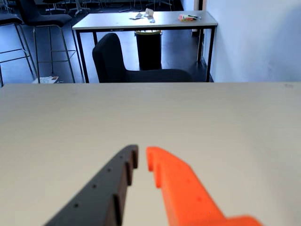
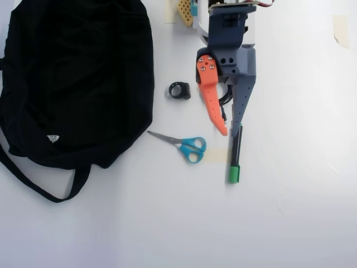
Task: Put the cable into the black bag
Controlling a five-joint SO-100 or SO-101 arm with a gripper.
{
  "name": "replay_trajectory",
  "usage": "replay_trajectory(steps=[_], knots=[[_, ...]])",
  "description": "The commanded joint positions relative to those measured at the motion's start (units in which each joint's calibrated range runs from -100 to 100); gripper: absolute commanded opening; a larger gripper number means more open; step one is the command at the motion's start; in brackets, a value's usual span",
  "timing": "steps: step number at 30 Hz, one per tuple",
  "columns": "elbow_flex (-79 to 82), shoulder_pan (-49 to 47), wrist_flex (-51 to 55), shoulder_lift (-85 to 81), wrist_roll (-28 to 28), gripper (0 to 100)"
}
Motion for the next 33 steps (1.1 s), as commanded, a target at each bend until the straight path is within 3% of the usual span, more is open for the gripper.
replay_trajectory(steps=[1,10,33], knots=[[-0.4,-0.3,0.2,-1.3,-0.3,2],[1.9,-3.1,4.7,-1.6,0.1,2],[-6.0,-3.7,62.1,-1.7,-0.3,2]])
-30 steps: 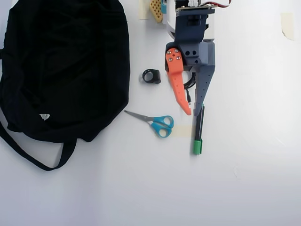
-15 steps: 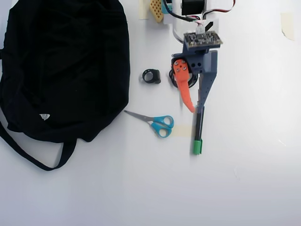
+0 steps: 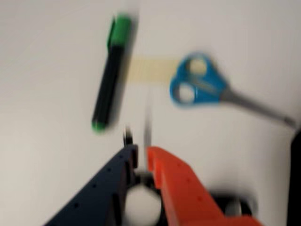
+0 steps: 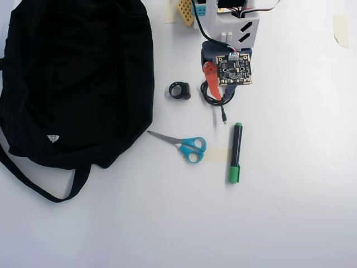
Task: Put the cable into the black bag
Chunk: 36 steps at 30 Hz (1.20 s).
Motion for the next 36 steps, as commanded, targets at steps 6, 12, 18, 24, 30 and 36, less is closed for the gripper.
replay_trajectory(steps=[6,12,18,24,30,36], knots=[[-3.0,-0.5,12.8,-1.6,-0.4,2],[-3.0,-0.3,17.9,-1.6,-0.4,2],[-3.0,-0.5,20.2,-1.5,-0.4,2],[-3.1,-0.5,20.1,-1.5,-0.4,3],[-3.1,-0.5,20.0,-1.5,0.1,2],[-3.1,-1.1,20.1,-1.5,0.2,2]])
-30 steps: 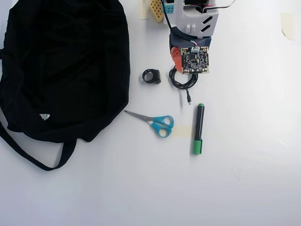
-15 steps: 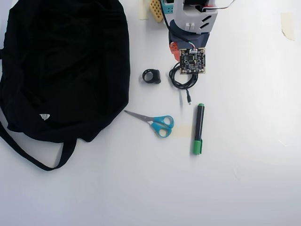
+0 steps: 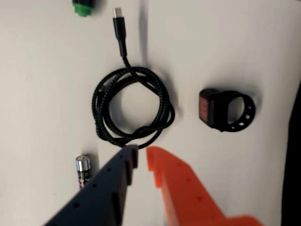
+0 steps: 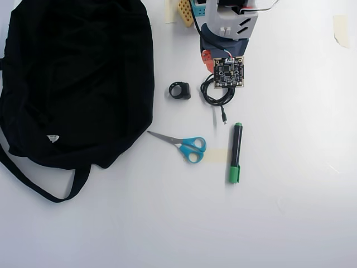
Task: Put the cable into the black bag
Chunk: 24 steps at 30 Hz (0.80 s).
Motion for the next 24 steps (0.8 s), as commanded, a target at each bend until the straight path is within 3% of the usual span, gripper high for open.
replay_trajectory(steps=[1,8,24], knots=[[-2.5,-1.3,0.4,-1.5,0.3,2],[-2.4,-1.9,0.4,-1.5,0.4,3],[-1.4,-2.6,0.1,-0.7,13.6,3]])
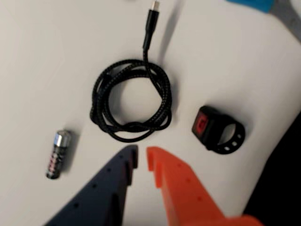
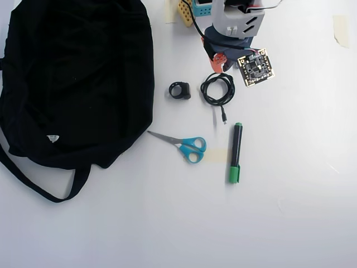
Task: Put the cable into the black bag
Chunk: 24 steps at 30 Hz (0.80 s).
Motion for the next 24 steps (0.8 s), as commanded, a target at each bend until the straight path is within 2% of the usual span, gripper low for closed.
replay_trajectory(steps=[1,6,16,24], knots=[[-1.3,-0.5,0.1,-0.5,3.3,3],[1.9,-0.7,-0.5,-0.5,5.0,6],[6.8,-0.9,-4.8,-0.5,5.8,30],[15.8,-1.9,-16.3,-0.4,7.0,32]])
